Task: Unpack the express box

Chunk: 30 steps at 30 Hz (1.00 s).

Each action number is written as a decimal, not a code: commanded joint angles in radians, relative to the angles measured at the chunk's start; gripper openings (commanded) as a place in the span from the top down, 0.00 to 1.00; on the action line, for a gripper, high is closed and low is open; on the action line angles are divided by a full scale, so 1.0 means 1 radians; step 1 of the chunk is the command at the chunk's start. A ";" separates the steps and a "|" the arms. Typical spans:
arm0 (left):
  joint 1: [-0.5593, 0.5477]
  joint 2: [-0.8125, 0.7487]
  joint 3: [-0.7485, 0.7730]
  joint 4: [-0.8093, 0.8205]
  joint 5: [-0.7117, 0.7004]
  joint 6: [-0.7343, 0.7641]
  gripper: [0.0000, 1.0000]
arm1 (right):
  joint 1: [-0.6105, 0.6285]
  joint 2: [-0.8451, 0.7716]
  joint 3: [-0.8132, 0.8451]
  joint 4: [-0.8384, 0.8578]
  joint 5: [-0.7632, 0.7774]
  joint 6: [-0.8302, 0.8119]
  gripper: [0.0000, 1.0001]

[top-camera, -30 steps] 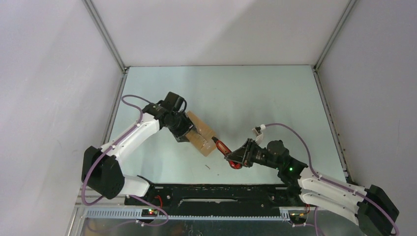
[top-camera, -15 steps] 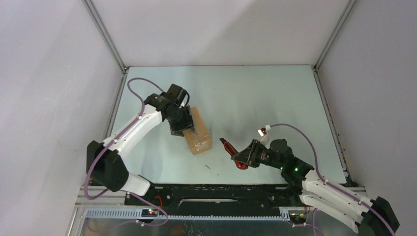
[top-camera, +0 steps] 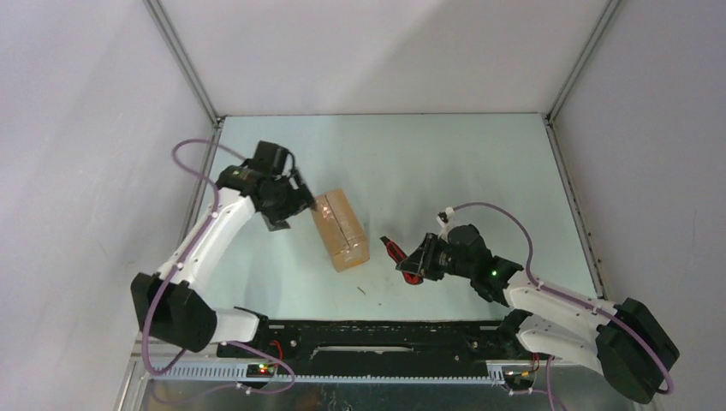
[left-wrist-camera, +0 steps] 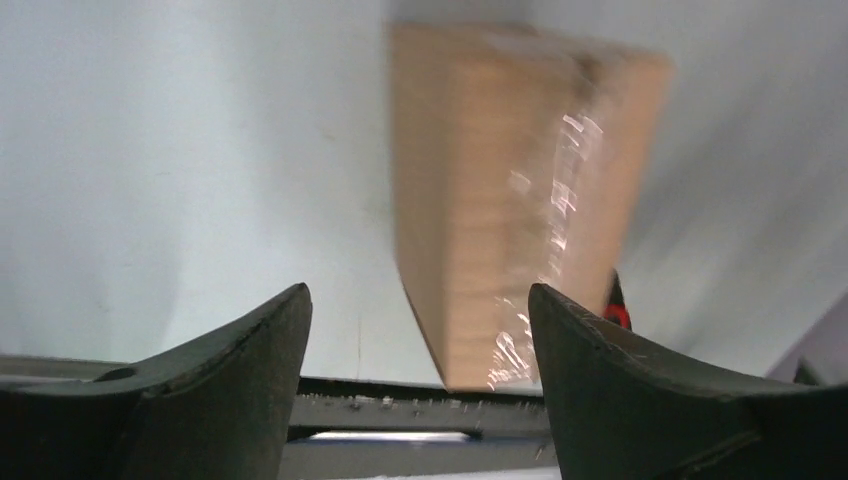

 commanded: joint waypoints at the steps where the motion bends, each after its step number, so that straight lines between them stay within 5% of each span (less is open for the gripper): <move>1: 0.153 -0.090 -0.119 -0.005 -0.145 -0.146 0.20 | 0.023 0.034 0.102 0.037 0.071 -0.051 1.00; 9: 0.187 0.120 -0.099 0.084 -0.092 -0.153 0.32 | 0.150 0.094 0.264 -0.159 0.288 -0.162 1.00; 22: -0.038 0.524 0.480 -0.069 -0.074 0.012 0.28 | 0.372 0.106 0.333 -0.223 0.385 -0.123 1.00; 30: -0.046 0.465 0.511 -0.093 -0.135 0.065 0.15 | 0.321 -0.033 0.333 -0.431 0.456 -0.158 1.00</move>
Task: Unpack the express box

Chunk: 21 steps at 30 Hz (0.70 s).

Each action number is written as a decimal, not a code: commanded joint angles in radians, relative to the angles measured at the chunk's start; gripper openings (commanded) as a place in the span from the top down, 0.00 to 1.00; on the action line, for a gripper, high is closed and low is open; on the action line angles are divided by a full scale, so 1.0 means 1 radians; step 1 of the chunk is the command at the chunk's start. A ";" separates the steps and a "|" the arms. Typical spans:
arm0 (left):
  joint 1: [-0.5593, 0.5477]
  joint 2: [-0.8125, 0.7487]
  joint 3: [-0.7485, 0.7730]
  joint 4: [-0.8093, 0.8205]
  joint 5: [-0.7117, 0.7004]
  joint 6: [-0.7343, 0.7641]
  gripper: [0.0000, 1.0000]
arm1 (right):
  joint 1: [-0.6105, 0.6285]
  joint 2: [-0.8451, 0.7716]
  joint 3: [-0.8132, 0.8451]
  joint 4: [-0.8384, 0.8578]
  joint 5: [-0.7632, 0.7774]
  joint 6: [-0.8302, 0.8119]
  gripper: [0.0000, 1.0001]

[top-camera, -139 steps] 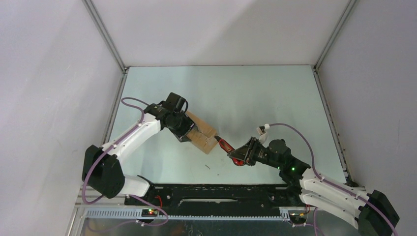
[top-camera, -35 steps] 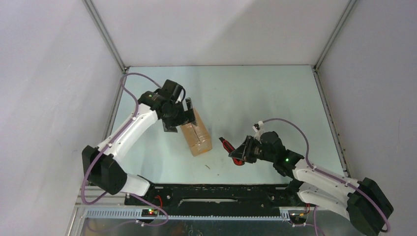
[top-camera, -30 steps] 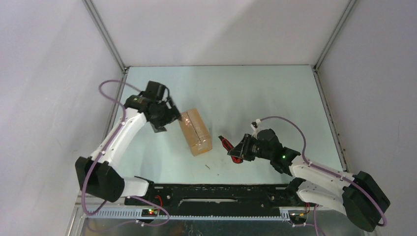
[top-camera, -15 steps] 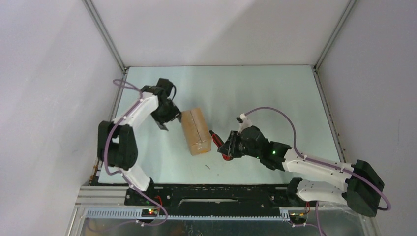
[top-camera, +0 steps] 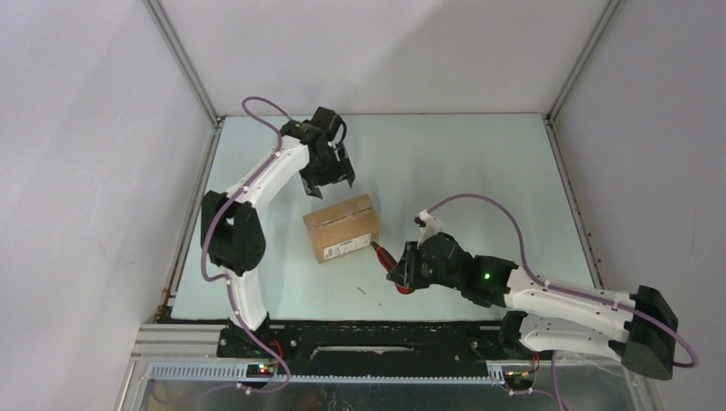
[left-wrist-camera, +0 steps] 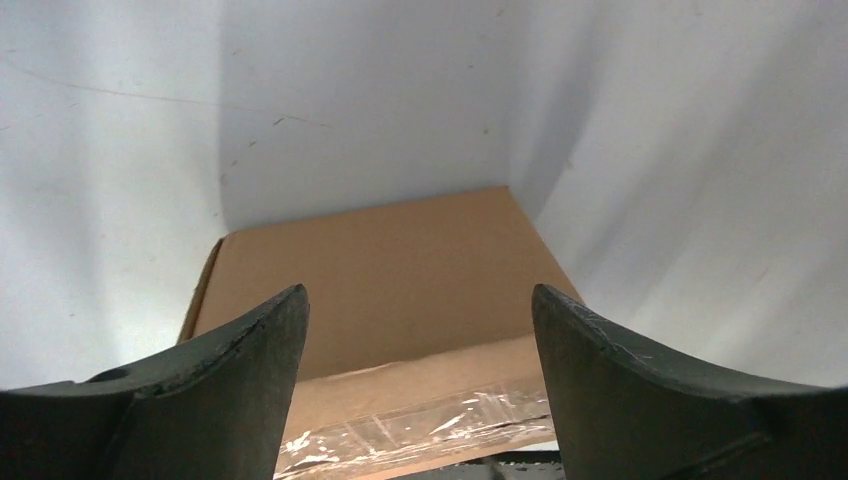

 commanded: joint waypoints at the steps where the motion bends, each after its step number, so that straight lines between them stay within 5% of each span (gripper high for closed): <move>1: 0.014 -0.099 0.029 -0.062 -0.077 0.051 0.12 | -0.058 -0.109 0.053 -0.128 0.082 -0.037 1.00; 9: -0.008 -0.473 -0.303 -0.079 -0.159 -0.055 0.06 | -0.333 -0.119 0.061 -0.081 -0.011 -0.188 1.00; 21: -0.286 -0.745 -0.801 0.030 -0.044 -0.255 0.11 | -0.544 0.387 0.342 0.345 -0.365 -0.559 1.00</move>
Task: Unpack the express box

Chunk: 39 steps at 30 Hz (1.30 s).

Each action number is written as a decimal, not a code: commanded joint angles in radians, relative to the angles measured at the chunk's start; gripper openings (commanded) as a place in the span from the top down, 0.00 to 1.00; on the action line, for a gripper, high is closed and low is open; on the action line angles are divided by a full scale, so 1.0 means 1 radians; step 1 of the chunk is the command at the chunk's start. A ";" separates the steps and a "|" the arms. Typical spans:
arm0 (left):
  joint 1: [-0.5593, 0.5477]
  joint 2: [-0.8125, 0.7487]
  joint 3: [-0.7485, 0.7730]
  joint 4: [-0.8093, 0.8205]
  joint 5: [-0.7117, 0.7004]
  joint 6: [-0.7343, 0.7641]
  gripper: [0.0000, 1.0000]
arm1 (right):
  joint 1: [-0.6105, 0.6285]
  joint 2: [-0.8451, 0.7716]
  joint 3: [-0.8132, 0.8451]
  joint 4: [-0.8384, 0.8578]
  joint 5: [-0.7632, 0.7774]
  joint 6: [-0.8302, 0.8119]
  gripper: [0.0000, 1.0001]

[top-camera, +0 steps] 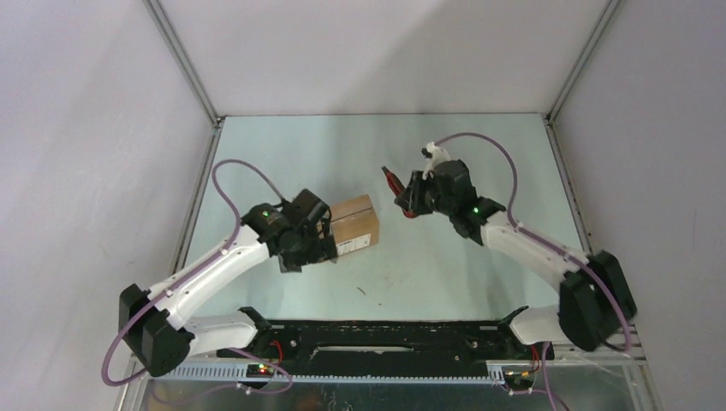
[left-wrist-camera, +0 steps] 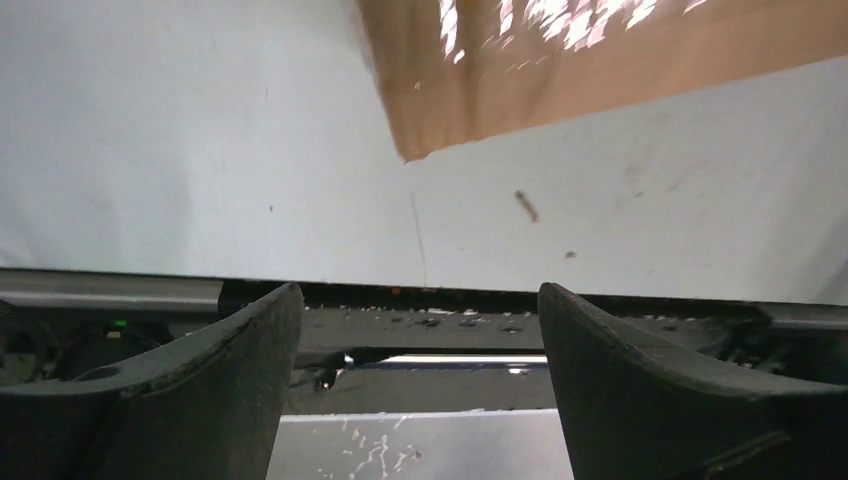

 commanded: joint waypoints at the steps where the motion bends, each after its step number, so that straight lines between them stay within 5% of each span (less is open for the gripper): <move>1: -0.038 -0.007 -0.136 0.097 0.045 -0.107 0.11 | -0.043 0.155 0.129 0.175 -0.193 -0.195 1.00; 8: 0.091 0.097 -0.176 0.214 0.032 -0.070 0.10 | -0.030 0.263 0.164 0.136 -0.297 -0.261 1.00; 21: 0.339 0.156 -0.089 0.211 0.032 0.083 0.10 | 0.069 0.117 0.009 0.091 -0.228 -0.165 1.00; 39: 0.411 0.002 -0.042 0.121 0.204 0.084 0.10 | 0.086 0.025 -0.044 0.050 -0.174 0.026 1.00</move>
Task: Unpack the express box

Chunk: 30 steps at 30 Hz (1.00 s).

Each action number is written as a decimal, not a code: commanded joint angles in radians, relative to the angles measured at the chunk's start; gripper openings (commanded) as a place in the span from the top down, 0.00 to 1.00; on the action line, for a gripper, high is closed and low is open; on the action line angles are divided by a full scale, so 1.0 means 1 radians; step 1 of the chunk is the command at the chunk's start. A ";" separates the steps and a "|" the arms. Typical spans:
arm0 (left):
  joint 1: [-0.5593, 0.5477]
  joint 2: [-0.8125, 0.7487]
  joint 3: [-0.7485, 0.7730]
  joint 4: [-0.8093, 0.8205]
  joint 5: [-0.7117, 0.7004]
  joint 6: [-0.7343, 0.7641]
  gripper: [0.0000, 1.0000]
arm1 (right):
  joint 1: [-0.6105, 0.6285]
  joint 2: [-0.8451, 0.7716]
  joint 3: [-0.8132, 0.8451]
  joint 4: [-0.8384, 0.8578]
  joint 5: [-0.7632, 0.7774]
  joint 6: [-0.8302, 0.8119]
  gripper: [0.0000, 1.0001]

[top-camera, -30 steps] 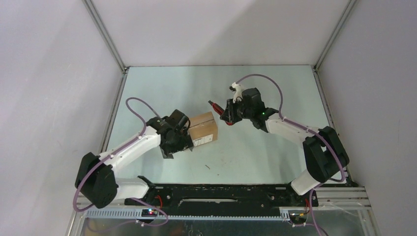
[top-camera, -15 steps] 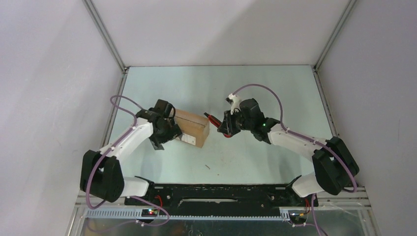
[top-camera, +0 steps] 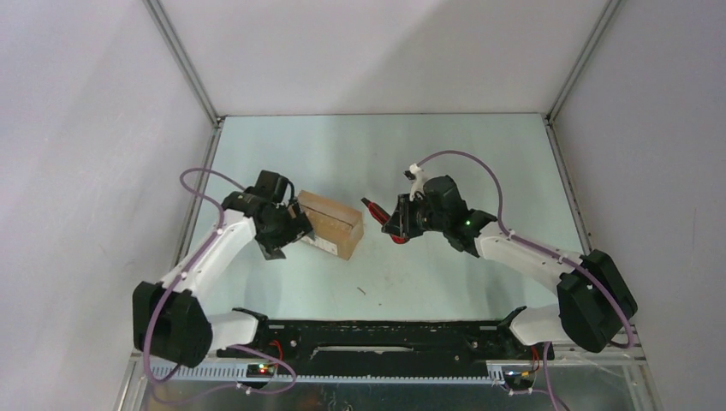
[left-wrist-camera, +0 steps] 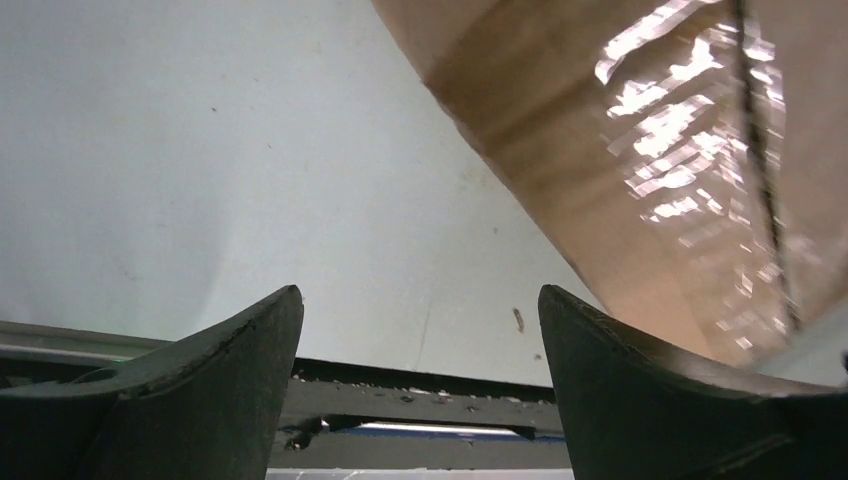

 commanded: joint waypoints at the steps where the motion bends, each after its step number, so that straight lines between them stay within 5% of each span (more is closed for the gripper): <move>1: 0.008 -0.109 0.072 -0.049 0.056 -0.057 0.10 | 0.013 -0.022 0.006 0.012 0.046 0.032 1.00; 9: -0.018 -0.069 0.077 0.083 0.020 -0.336 0.00 | 0.094 0.015 0.006 0.048 0.096 0.067 1.00; 20: -0.032 0.043 0.124 0.112 -0.009 -0.342 0.00 | 0.151 0.035 0.006 0.055 0.148 0.083 1.00; 30: -0.050 -0.036 0.161 0.098 -0.048 -0.305 0.03 | 0.163 0.049 0.006 0.066 0.152 0.081 1.00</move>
